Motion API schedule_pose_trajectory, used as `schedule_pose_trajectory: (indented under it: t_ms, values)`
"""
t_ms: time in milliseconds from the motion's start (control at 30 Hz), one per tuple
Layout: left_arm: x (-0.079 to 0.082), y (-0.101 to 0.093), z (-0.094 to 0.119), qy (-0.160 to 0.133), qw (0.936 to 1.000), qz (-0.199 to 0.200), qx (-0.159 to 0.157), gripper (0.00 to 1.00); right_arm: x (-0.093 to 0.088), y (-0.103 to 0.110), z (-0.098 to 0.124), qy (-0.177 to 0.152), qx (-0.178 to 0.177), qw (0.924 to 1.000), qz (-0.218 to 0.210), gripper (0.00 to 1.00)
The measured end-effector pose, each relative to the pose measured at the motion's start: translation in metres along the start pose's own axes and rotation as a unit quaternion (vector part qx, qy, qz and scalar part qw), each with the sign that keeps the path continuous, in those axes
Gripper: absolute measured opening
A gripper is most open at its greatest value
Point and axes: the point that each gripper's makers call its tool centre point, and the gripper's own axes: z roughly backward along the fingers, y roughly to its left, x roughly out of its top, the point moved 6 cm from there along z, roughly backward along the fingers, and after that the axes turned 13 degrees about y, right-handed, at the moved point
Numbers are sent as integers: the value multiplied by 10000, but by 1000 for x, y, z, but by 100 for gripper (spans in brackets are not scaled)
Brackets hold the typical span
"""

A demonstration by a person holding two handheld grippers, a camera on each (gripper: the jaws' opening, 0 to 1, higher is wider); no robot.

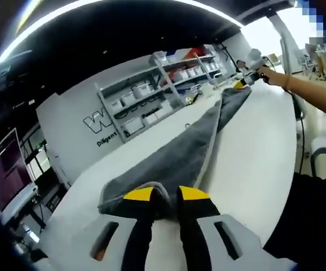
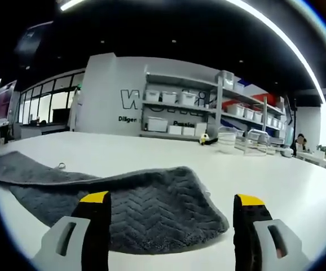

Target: Open the folded towel by lifting each exposed corner and separating the folded layers until the towel lies flat within the target outline without major curled edges

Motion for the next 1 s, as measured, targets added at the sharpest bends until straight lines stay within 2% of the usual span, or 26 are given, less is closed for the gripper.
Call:
schedule_pose_trajectory:
  t_ms: [167, 367, 533, 700, 867, 1000]
  values:
    - [-6, 5, 11, -40, 9996, 278, 76, 4, 0, 0, -1, 11, -2, 10000, 12, 90]
    - [-13, 5, 17, -67, 9990, 430, 100, 3, -1, 1, 1, 16, -3, 10000, 7, 90]
    - [-17, 4, 24, -198, 9976, 619, 238, 3, -1, 1, 1, 19, 0, 10000, 11, 90]
    - [-18, 12, 30, -277, 9962, 727, 395, 3, -1, 0, 1, 2, 11, 10000, -2, 90]
    - [-28, 22, 32, -30, 9954, 818, 499, 3, -1, 2, 1, 13, 33, 10000, 1, 90]
    - [-37, 32, 33, 23, 9926, 1069, 580, 3, -1, 2, 1, 18, 35, 10000, 1, 90]
